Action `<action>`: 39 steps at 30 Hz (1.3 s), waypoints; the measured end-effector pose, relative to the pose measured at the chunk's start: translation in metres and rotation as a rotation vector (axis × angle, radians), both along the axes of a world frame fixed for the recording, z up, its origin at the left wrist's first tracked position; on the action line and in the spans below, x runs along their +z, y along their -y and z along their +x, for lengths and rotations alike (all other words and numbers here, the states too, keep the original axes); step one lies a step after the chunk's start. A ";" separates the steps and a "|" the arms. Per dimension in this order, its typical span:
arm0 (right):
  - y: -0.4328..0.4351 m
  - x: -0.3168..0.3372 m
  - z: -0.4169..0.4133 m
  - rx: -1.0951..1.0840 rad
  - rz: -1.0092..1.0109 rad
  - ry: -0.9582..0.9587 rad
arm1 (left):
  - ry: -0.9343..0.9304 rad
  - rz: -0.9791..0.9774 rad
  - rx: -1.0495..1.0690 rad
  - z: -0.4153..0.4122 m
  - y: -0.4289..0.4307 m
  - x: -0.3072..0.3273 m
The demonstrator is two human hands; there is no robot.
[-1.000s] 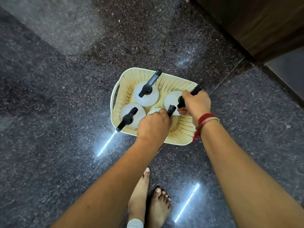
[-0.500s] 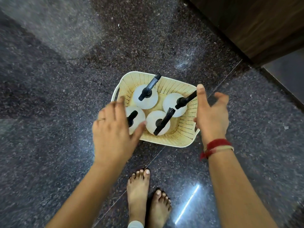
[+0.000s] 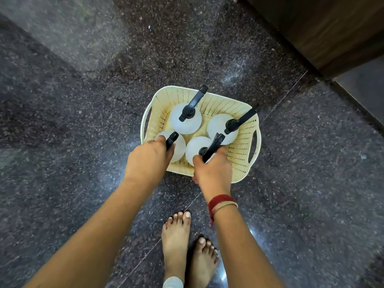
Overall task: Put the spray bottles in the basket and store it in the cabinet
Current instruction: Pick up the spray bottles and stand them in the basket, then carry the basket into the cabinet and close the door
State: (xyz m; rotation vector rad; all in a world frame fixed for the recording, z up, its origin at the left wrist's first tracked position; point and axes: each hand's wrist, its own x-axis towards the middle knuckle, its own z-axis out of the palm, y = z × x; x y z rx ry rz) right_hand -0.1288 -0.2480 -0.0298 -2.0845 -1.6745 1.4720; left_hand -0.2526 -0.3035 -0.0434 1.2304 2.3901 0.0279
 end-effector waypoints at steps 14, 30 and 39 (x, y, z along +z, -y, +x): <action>-0.011 0.035 0.053 -0.071 0.006 0.091 | -0.146 0.282 0.158 -0.066 0.001 0.051; -0.089 -0.071 0.079 -0.370 -0.086 -0.158 | 0.444 0.026 0.704 -0.068 -0.038 -0.063; -0.076 -0.067 0.093 -0.384 -0.136 -0.328 | 0.785 0.221 0.925 -0.064 -0.023 -0.057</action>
